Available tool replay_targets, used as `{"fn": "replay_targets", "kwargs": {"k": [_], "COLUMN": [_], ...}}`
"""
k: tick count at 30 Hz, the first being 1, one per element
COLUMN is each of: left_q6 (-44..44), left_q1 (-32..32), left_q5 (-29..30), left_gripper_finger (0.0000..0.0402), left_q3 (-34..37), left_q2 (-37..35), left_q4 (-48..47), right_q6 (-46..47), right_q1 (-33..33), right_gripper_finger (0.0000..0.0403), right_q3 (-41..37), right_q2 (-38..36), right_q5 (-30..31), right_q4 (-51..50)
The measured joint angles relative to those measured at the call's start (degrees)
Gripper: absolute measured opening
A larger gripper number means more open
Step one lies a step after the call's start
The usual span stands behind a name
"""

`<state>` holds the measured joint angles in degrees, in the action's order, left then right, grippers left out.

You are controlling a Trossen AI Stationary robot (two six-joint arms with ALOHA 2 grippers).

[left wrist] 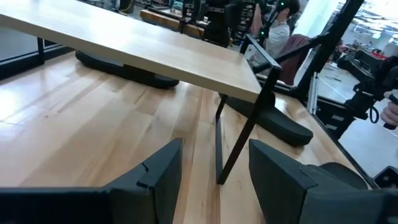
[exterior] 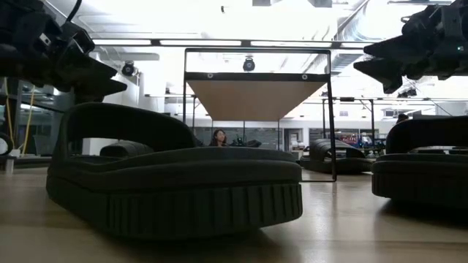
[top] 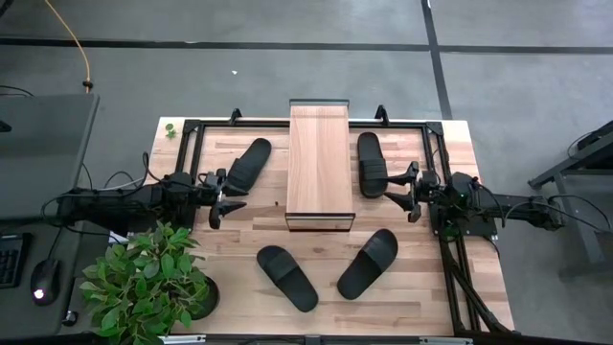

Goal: Pick and place slides into the shelf
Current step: Put the black slipper on the shelf

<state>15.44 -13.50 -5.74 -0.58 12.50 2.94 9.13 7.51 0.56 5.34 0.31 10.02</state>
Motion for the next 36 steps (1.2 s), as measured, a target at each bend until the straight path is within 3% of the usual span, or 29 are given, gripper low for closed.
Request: {"fn": "replay_targets", "kwargs": {"k": [10,22,31,36], "left_q6": [0.0,-0.83,2.67,5.2], "left_q1": [0.0,0.0,0.0,0.05], "left_q5": [3.77,7.84,9.99,5.16], "left_gripper_finger": [0.0168,0.0168,0.0168,0.0168], "left_q3": [0.02,0.02,0.0,0.04], "left_q2": [0.01,-0.01,0.02,0.06], "left_q4": [1.49,11.73,19.14,16.87], "right_q6": [2.55,9.36,18.08,22.08], "right_q1": [0.0,0.0,0.0,0.0], "right_gripper_finger": [0.0229,0.0229,0.0229,0.0229], "right_q3": [0.0,0.0,0.0,0.76], "right_q2": [0.0,-0.02,-0.02,-0.01], "right_q5": [5.01,8.21,5.08,0.93], "right_q4": [4.88,7.86,7.84,4.3]}}
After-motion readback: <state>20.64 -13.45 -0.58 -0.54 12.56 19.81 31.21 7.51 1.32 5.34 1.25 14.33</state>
